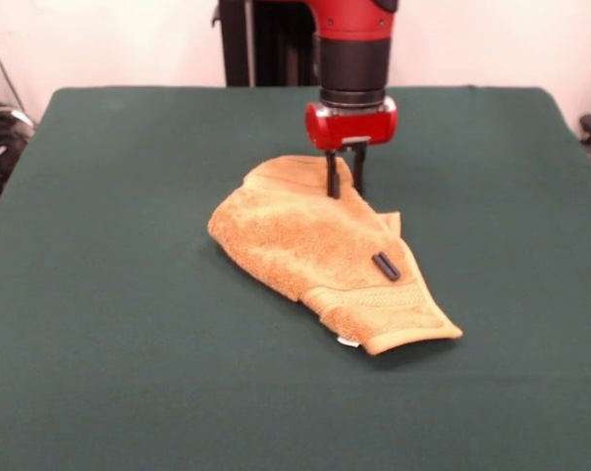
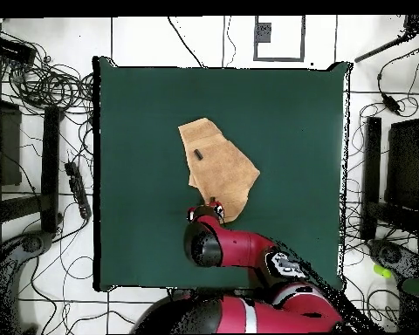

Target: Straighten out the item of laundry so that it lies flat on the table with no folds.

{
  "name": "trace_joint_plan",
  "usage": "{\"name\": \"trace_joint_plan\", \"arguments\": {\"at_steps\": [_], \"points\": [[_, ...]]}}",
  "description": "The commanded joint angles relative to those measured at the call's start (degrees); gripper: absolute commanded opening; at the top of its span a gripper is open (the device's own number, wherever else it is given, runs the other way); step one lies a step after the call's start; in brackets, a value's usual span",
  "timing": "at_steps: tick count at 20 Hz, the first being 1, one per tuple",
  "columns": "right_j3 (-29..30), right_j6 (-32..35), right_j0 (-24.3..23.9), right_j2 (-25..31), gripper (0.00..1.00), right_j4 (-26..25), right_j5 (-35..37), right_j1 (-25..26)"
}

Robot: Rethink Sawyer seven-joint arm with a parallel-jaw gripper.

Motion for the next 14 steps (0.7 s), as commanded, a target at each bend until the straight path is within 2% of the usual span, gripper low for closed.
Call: {"name": "trace_joint_plan", "arguments": {"at_steps": [1,8,14], "points": [[2.2,12.4,-0.3,5.3,0.0,2.1,6.2,5.7],[1.5,11.3,-2.1,6.6,0.0,1.6,8.0,5.7],[-3.8,5.9,-5.4,9.3,0.0,2.3,19.2,5.9]]}}
